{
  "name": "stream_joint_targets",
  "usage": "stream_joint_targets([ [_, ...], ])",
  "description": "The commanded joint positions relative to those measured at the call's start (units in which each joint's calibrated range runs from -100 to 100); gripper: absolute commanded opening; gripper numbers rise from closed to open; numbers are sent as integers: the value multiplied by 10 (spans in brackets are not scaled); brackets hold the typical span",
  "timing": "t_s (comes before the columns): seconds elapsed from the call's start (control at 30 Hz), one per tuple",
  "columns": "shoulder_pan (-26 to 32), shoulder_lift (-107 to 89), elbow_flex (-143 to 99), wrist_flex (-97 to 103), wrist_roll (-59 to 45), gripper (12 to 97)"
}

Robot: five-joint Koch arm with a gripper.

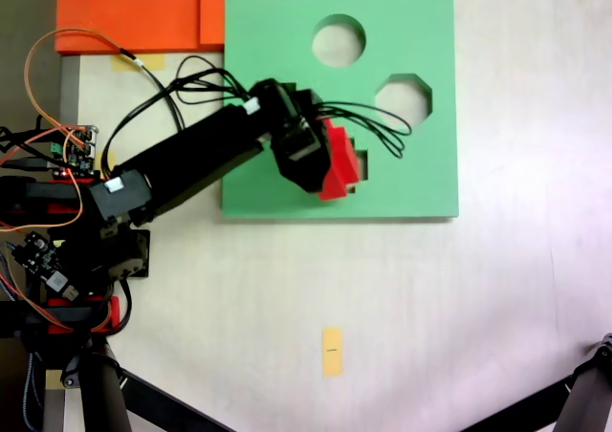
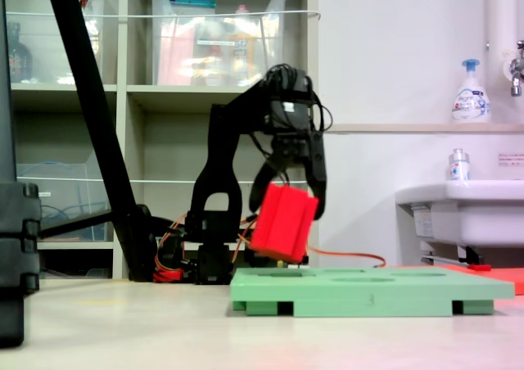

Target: Put the cross columnar block into the corresponding hole

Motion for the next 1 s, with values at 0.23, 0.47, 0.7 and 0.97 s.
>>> stream_joint_targets([
  [0.23, 1, 36, 66, -23, 12, 384],
  [0.47, -2, 59, 73, -23, 21, 385],
  [0.7, -4, 78, 73, -23, 45, 385],
  [0.97, -5, 85, 85, -23, 53, 385],
])
